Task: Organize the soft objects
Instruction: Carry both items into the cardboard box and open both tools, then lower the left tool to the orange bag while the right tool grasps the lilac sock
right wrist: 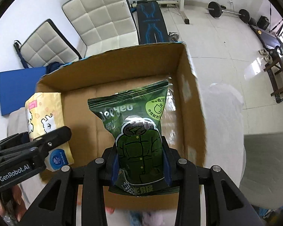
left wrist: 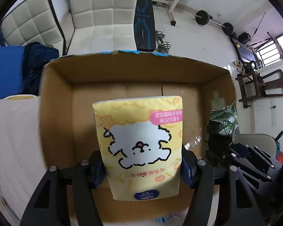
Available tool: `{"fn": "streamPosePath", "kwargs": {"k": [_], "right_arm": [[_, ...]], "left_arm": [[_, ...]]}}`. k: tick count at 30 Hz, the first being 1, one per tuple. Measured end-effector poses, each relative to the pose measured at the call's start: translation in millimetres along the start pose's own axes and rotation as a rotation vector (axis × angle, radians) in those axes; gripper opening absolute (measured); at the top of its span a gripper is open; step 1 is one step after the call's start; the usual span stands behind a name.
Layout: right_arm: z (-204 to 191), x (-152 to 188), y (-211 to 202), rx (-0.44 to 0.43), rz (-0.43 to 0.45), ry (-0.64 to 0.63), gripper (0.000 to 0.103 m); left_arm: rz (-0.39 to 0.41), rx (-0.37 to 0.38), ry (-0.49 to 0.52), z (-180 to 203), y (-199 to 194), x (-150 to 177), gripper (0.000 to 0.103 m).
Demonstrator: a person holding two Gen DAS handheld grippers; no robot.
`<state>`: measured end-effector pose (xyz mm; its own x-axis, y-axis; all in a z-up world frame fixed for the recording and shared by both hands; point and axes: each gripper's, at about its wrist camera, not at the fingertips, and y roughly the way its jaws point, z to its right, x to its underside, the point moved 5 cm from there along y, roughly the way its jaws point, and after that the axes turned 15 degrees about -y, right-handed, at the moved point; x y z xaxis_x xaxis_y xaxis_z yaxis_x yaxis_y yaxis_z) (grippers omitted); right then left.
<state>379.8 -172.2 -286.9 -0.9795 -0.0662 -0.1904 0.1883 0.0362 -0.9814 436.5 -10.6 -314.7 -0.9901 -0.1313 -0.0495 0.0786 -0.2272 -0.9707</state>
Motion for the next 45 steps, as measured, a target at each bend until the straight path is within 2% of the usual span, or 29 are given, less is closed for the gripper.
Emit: {"fn": "streamPosePath", "kwargs": {"k": [7, 18, 23, 25, 28, 31, 33, 36, 38, 43, 45], "right_arm": [[4.4, -35.4, 54.7, -0.023, -0.050, 0.022, 0.039], [12.3, -43.6, 100.8, -0.017, -0.126, 0.004, 0.041], [11.6, -48.2, 109.5, -0.015, -0.159, 0.000, 0.045], [12.5, -47.4, 107.3, -0.008, -0.159, 0.002, 0.050], [12.7, -45.7, 100.8, -0.017, -0.154, 0.002, 0.052], [9.4, -43.5, 94.0, -0.009, -0.155, -0.013, 0.053], [10.6, -36.9, 86.3, -0.009, -0.155, -0.024, 0.057], [3.4, -31.7, 78.3, -0.007, -0.160, -0.050, 0.073], [-1.8, -23.6, 67.7, 0.009, -0.152, -0.075, 0.082], [-15.3, 4.0, 44.3, 0.043, -0.135, -0.112, 0.096], [-18.7, 15.8, 34.7, 0.048, -0.116, -0.116, 0.099]], "left_arm": [[-0.097, 0.025, 0.016, 10.3, 42.5, -24.7, 0.061], [-0.182, 0.040, 0.003, 7.4, 78.5, -34.9, 0.061], [-0.222, 0.009, -0.039, 5.6, 82.0, -29.9, 0.062], [-0.209, -0.001, -0.029, 6.7, 78.4, -28.1, 0.062], [-0.193, 0.006, -0.037, 6.6, 68.7, -24.3, 0.068], [-0.167, -0.005, -0.036, 6.2, 53.9, -18.8, 0.077], [-0.142, -0.014, -0.028, 5.2, 41.6, -13.5, 0.085], [-0.106, -0.027, -0.018, 2.0, 22.9, -4.0, 0.087], [-0.072, -0.032, -0.020, -5.5, 11.2, 1.1, 0.097], [0.030, -0.068, -0.005, -22.2, -17.1, 32.3, 0.103], [0.044, -0.051, -0.015, -29.6, -26.1, 41.7, 0.103]]}}
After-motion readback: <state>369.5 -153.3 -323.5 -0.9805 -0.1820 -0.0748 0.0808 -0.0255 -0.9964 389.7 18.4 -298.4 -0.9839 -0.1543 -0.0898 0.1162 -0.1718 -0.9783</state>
